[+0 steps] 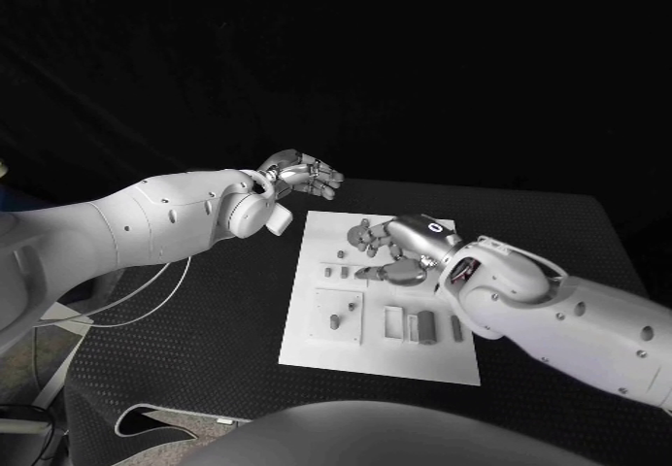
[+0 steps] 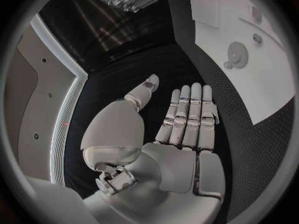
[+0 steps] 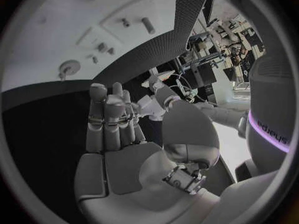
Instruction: Assemble the parts on the task board
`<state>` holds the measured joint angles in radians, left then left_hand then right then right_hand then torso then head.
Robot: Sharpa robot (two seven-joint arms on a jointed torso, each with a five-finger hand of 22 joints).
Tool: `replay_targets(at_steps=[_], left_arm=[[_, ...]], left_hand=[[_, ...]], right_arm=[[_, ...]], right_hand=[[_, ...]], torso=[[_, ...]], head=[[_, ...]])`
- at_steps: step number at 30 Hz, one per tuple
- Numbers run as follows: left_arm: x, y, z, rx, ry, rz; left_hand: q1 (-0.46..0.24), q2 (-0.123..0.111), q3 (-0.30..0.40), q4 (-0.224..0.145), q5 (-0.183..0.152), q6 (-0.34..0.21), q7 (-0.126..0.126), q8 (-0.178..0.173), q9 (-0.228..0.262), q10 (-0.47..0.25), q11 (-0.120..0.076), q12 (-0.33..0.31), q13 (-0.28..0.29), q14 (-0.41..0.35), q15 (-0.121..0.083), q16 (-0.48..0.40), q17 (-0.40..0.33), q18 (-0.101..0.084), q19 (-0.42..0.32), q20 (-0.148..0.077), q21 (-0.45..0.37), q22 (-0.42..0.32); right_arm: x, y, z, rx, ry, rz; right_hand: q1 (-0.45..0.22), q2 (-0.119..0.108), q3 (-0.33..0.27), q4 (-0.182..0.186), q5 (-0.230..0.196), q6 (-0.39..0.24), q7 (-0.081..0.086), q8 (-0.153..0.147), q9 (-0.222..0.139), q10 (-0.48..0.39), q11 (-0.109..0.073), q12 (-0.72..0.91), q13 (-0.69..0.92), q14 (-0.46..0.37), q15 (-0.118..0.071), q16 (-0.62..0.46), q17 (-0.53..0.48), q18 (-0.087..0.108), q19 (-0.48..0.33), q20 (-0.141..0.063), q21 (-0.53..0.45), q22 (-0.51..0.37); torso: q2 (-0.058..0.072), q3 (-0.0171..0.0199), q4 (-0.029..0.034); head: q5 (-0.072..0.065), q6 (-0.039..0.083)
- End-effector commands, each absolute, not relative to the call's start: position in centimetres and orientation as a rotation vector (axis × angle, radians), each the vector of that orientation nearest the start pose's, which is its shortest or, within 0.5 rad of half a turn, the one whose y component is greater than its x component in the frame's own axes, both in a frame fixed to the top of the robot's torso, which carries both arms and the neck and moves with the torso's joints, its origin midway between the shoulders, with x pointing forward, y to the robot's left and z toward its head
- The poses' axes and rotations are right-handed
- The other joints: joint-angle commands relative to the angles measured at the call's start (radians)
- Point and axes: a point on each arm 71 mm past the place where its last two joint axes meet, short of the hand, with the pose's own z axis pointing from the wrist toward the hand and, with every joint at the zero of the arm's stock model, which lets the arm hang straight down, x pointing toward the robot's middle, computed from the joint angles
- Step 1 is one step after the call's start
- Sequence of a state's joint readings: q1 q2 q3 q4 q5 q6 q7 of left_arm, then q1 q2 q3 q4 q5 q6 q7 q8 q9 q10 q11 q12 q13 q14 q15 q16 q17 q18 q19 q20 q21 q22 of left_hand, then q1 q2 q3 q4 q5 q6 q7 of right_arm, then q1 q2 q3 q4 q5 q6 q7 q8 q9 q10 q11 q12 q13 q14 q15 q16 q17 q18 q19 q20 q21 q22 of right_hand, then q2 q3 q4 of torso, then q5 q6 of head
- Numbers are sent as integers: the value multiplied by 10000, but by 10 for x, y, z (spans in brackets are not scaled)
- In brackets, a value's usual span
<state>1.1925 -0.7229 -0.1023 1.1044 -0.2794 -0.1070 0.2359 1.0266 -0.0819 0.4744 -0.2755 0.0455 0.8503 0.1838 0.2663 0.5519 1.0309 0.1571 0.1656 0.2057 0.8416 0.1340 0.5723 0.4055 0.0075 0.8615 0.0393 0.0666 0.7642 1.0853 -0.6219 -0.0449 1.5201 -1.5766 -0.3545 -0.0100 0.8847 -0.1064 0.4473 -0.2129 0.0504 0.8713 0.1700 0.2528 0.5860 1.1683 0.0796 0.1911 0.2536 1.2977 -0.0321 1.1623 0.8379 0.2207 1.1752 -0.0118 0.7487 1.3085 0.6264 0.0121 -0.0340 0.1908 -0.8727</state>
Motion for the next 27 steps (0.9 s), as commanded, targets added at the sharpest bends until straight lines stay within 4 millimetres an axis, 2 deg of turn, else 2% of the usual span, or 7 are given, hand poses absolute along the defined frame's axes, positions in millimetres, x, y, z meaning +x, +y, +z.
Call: replay_targets(at_steps=[1, 6, 9, 13, 15, 22, 27], left_arm=[[542, 266, -234, -9313, 16964, -12367], [542, 266, -237, -9344, 16991, -12338], [542, 266, -239, -9363, 17005, -12313], [541, 265, -240, -9361, 17054, -12347], [541, 266, -241, -9391, 17077, -12312], [541, 268, -242, -9418, 17083, -12259], [541, 266, -242, -9388, 17109, -12329]], left_hand=[[-84, 9, -62, -11, 40, 9, -12, 42, -17, 54, 1, -62, -11, -26, 63, -41, 16, 201, 19, 20, 13, -16], [-90, 12, -64, -8, 40, 9, -12, 43, -18, 55, 2, -63, -12, -26, 63, -46, 22, 201, 19, 20, 13, -20], [-93, 15, -65, -6, 41, 9, -12, 44, -19, 55, 2, -63, -12, -25, 64, -49, 26, 202, 20, 21, 13, -22], [-97, 18, -66, -3, 41, 8, -12, 45, -21, 55, 2, -64, -13, -25, 64, -52, 31, 202, 20, 21, 13, -25], [-100, 22, -66, -1, 41, 8, -12, 45, -21, 55, 2, -65, -14, -25, 64, -55, 34, 202, 20, 21, 14, -27], [-111, 23, -71, 4, 40, 8, -12, 48, -24, 57, 2, -66, -16, -25, 65, -64, 44, 202, 20, 22, 13, -32], [-122, 24, -76, 9, 41, 8, -12, 50, -26, 57, 2, -67, -17, -26, 66, -71, 53, 203, 21, 23, 14, -37]], right_arm=[[467, -113, -217, -1216, 18045, 9155], [476, -149, -207, -623, 19259, 8133], [474, -160, -213, -544, 20402, 7326], [470, -171, -221, 0, 21537, 6632], [465, -177, -227, 71, 21988, 6312], [450, -192, -249, -42, 23335, 5843], [448, -194, -264, -276, 23755, 5452]], right_hand=[[-661, 259, -96, 513, -3, 199, -55, 79, 37, 247, -114, 166, 150, -223, -122, -178, -105, 411, -285, 79, -173, 57], [-579, 325, -93, 442, 9, 577, -412, 326, 242, 1270, -555, 1509, 1471, -166, -556, -213, -208, 411, -243, 0, -197, 81], [-599, 433, -250, 170, 110, 662, -662, 338, 384, 673, -820, 3489, 4132, 35, -651, -5, -163, 411, -78, -48, -215, 81], [-753, 515, -238, 212, -19, 699, -602, 292, 442, 272, -851, 4832, 5819, 95, -830, 270, -12, 411, -57, -51, -262, 92], [-863, 523, -189, 296, -21, 805, -693, 303, 506, -42, -911, 5651, 6817, 86, -894, 619, 235, 411, 36, -110, -225, 134], [-1568, 704, -338, 542, -2, 1066, -804, 367, 691, -210, -1028, 6672, 8007, 42, -1000, 1199, 632, 411, 136, -234, -61, 211], [-1878, 656, -375, 634, 0, 1131, -831, 363, 747, -259, -1049, 6834, 8234, 1, -1023, 1298, 703, 411, 107, -259, -14, 213]], torso=[[-52, 29, -65], [-127, 22, -151], [-164, 38, -204], [-183, 50, -225], [-195, 55, -224], [-196, 7, -238], [-180, 6, -231]], head=[[-63, 1], [-103, 1], [-106, 1], [-180, 1], [-200, 1], [-285, 1], [-399, 1]])
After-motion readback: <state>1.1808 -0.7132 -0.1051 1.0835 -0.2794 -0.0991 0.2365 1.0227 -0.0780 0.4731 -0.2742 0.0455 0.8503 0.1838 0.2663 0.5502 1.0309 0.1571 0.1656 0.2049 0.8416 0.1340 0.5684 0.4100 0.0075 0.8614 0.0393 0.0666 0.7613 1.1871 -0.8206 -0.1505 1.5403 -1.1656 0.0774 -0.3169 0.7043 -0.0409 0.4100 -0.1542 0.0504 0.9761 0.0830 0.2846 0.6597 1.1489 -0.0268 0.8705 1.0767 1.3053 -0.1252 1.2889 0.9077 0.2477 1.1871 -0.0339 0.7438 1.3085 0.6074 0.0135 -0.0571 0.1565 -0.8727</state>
